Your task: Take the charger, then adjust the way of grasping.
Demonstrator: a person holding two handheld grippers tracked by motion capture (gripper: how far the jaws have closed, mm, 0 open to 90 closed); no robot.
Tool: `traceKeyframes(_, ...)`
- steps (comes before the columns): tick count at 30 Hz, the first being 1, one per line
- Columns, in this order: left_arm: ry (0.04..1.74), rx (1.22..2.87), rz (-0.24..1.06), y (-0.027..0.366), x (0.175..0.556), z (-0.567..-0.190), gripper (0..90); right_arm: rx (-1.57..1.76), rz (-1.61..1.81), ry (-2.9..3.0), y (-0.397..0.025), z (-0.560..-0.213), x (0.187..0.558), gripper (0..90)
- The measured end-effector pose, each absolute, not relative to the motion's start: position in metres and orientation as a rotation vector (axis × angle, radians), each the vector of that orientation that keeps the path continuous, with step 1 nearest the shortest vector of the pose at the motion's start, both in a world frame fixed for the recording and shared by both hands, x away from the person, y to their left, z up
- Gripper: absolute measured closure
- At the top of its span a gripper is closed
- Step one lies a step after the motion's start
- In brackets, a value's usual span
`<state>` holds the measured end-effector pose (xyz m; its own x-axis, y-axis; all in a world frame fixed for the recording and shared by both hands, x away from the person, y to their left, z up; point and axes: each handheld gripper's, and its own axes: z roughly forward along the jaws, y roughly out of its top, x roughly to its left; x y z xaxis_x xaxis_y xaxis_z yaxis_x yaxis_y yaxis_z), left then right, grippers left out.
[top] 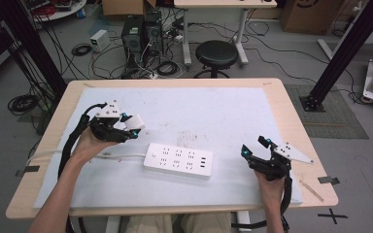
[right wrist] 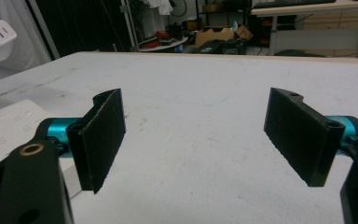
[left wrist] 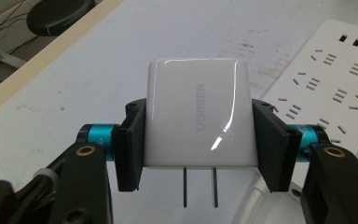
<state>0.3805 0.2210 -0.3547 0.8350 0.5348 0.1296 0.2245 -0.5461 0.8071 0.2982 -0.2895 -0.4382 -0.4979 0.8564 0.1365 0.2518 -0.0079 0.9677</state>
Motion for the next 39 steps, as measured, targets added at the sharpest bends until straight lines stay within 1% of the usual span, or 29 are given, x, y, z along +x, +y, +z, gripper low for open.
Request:
traceKeyframes(6,0.498,2.168,0.492,0.217,0.367,-0.347,42.4,1.148,1.529,1.761,-0.289,-0.438,0.297,20.9)
traceKeyframes(13,0.465,2.132,0.519,0.213,0.351,-0.348,42.4,1.15,1.528,1.754,-0.289,-0.438,0.298,21.0)
traceKeyframes(20,0.424,2.121,0.58,0.209,0.332,-0.346,42.4,1.136,1.506,1.781,-0.286,-0.438,0.298,20.9)
traceKeyframes(23,0.424,2.121,0.58,0.209,0.332,-0.346,42.4,1.139,1.504,1.783,-0.285,-0.437,0.298,21.0)
traceKeyframes(24,0.406,2.095,0.626,0.204,0.32,-0.346,42.4,1.134,1.501,1.795,-0.285,-0.437,0.3,20.9)
traceKeyframes(26,0.406,2.095,0.626,0.204,0.32,-0.346,42.4,1.131,1.498,1.803,-0.285,-0.437,0.3,20.9)
traceKeyframes(28,0.389,2.061,0.659,0.198,0.31,-0.348,42.4,1.143,1.505,1.807,-0.285,-0.437,0.3,21.0)
traceKeyframes(32,0.373,2.059,0.694,0.194,0.306,-0.351,42.4,1.157,1.515,1.82,-0.285,-0.437,0.301,21.0)
traceKeyframes(34,0.335,2.063,0.745,0.186,0.302,-0.355,42.4,1.171,1.547,1.846,-0.286,-0.436,0.303,21.0)
traceKeyframes(39,0.284,2.059,0.824,0.173,0.297,-0.362,42.4,1.174,1.631,1.905,-0.281,-0.43,0.303,21.0)
